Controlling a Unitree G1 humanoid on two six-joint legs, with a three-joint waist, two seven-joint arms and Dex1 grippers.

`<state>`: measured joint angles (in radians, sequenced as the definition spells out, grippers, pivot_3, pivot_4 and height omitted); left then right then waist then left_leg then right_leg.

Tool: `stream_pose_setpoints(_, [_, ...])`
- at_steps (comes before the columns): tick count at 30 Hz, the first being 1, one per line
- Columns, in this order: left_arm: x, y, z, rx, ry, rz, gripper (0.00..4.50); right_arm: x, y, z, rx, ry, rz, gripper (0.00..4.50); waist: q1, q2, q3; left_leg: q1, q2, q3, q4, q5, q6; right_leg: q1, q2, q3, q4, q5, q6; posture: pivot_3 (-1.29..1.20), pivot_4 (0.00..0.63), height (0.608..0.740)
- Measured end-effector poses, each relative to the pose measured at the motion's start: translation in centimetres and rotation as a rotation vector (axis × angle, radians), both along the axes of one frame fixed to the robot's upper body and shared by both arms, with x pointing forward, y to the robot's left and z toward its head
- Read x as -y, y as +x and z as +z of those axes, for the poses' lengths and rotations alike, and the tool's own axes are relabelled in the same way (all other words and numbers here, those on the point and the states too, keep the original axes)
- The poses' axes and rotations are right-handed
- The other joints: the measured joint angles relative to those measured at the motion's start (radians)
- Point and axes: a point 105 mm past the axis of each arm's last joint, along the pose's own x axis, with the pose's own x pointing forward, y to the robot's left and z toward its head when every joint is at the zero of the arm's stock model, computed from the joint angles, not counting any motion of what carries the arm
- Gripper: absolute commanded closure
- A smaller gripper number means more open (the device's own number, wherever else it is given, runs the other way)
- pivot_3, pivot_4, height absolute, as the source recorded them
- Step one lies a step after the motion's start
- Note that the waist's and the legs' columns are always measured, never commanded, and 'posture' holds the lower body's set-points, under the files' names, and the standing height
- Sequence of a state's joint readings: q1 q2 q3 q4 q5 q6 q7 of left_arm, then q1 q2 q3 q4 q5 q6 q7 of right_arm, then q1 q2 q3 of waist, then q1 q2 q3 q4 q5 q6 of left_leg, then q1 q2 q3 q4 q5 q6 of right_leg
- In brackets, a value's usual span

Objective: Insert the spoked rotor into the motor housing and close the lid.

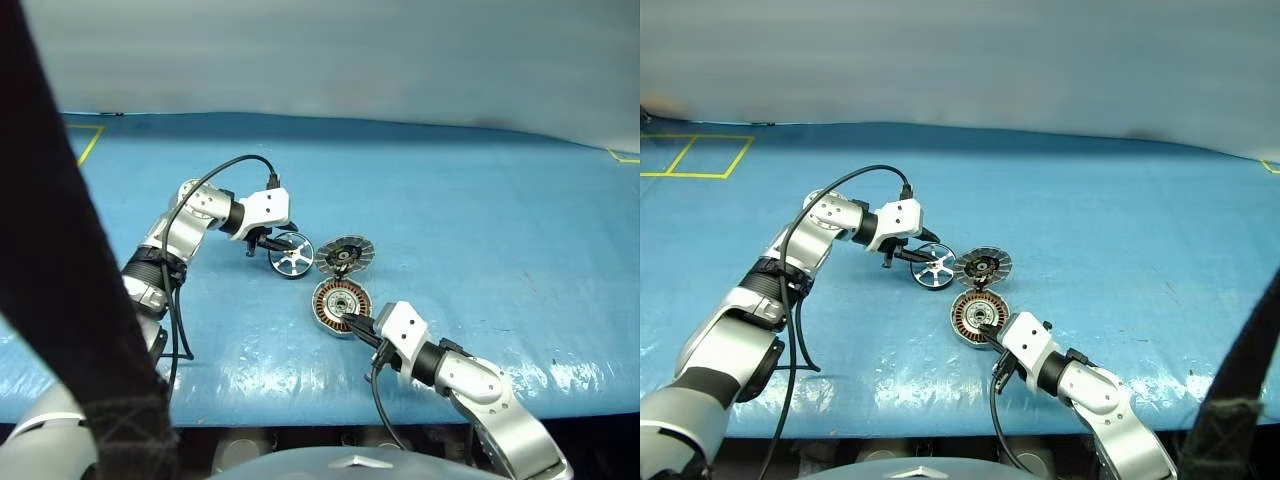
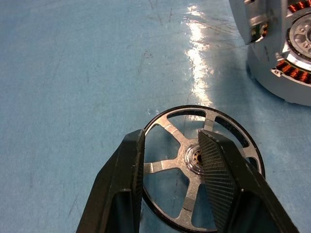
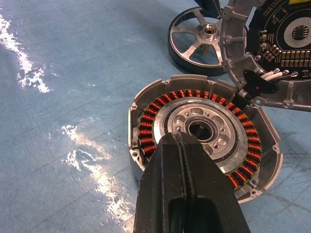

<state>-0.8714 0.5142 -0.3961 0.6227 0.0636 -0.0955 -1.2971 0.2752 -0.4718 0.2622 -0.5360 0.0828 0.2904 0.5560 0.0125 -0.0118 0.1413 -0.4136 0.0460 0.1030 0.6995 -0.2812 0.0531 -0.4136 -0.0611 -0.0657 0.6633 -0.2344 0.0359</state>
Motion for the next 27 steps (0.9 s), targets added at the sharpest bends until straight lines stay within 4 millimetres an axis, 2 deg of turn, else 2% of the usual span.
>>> stream_pose_setpoints(5, [-0.1, -0.4, -0.4, -0.018, 0.041, -0.033, 2.69, 0.0, 0.0, 0.0, 0.004, -0.003, -0.005, 4.5, 0.002, 0.0, 0.0, 0.0, 0.0, 0.0, 0.0, 0.0, 0.0, 0.0, 0.0, 0.0, 0.0, 0.0, 0.0, 0.0, 0.15, 0.74])
stream_pose_setpoints(9, [0.3, 0.7, -1.6, 0.029, 0.086, 0.03, 2.69, 0.0, 0.1, 0.0, 0.017, -0.013, -0.007, 4.5, 0.004, 0.0, 0.0, 0.0, 0.0, -0.001, 0.001, 0.0, 0.001, 0.001, 0.0, 0.0, 0.0, 0.0, 0.001, 0.0, 0.15, 0.74])
stream_pose_setpoints(12, [0.6, 0.7, -1.8, 0.028, 0.086, 0.029, 2.69, 0.0, 0.2, 0.0, 0.025, -0.017, -0.009, 4.5, 0.003, 0.0, 0.0, 0.001, 0.0, -0.001, 0.001, 0.0, 0.001, 0.001, 0.0, 0.0, 0.0, 0.0, 0.001, 0.0, 0.15, 0.74])
stream_pose_setpoints(27, [0.3, -0.5, -2.5, -0.056, 0.124, 0.001, 2.69, 0.1, 0.2, -0.2, 0.033, -0.028, -0.01, 4.5, 0.001, 0.0, -0.001, 0.002, 0.0, -0.001, 0.001, 0.0, 0.0, 0.003, 0.0, 0.0, 0.001, 0.0, 0.0, 0.0, 0.15, 0.74])
